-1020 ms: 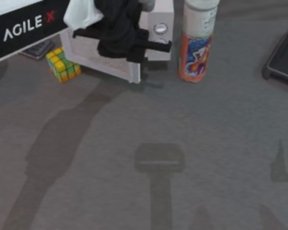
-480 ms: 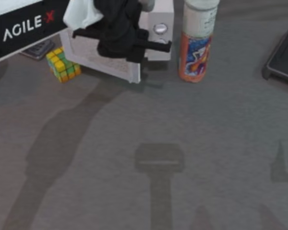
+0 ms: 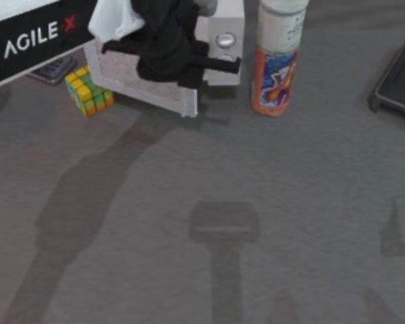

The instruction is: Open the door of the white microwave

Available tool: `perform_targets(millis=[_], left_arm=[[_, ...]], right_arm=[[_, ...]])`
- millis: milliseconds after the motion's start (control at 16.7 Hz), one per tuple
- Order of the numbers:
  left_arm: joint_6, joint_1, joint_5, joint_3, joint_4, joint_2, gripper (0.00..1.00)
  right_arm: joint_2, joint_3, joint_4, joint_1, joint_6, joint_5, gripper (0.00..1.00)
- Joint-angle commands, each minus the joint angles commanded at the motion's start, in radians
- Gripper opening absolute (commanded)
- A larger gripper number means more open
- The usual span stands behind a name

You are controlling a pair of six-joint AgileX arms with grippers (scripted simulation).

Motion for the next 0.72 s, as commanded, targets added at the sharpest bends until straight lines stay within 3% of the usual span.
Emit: perform_targets(millis=[420,720], left_arm=[[0.000,0.000,0.000,0.000,0.000,0.000,0.00],[0.043,0.007,0.030,-0.050,0.019,-0.031,0.00]], right_arm=[[0.000,0.000,0.000,0.000,0.000,0.000,1.00],[0.000,0.000,0.000,0.000,0.000,0.000,1.00]])
